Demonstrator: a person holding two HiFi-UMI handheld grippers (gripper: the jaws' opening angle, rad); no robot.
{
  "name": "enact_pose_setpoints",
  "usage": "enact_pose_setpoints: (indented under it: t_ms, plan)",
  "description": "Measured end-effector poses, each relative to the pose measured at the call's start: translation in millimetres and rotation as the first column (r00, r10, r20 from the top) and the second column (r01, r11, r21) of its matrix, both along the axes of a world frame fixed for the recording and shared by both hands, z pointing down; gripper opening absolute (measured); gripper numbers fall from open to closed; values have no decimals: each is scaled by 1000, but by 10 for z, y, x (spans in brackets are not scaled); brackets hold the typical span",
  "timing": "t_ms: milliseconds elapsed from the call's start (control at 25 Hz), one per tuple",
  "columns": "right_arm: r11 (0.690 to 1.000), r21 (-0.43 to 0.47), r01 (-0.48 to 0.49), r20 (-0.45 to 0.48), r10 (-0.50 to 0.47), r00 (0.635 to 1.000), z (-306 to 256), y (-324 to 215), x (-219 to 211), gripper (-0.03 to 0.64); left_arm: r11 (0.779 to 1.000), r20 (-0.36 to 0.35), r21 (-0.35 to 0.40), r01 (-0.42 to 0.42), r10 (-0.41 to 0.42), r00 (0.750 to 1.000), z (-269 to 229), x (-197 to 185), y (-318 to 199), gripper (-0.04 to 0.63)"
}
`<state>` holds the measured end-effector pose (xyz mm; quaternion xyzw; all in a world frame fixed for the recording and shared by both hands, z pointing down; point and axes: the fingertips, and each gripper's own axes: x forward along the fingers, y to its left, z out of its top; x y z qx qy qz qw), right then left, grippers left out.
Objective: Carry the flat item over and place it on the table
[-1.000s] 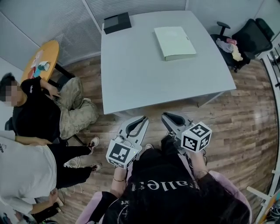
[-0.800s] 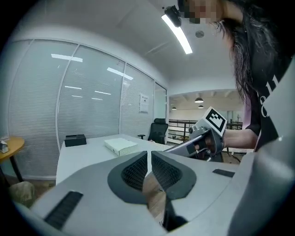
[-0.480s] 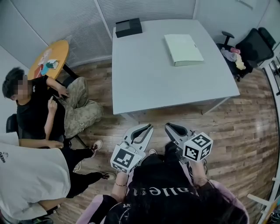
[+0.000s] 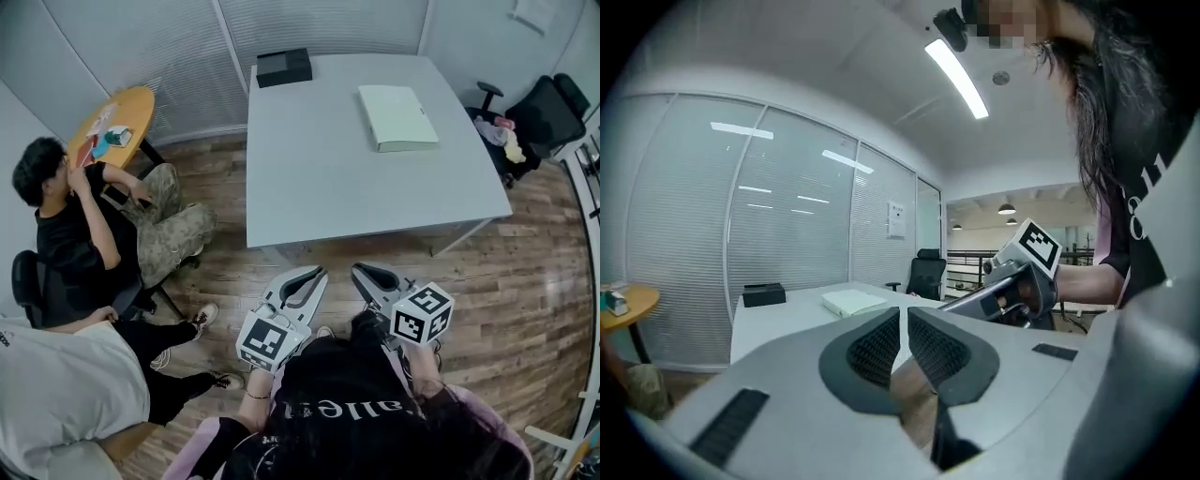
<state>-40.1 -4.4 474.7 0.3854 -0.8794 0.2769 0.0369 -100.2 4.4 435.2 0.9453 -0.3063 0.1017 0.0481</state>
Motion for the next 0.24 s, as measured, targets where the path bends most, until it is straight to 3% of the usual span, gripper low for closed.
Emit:
enact_pose_setpoints:
  t_ms: [240]
  plan:
    - [1000, 1, 11, 1, -11, 1000, -31, -39, -39, 37, 1000, 3, 2, 10, -10, 1000, -27, -39, -20, 44]
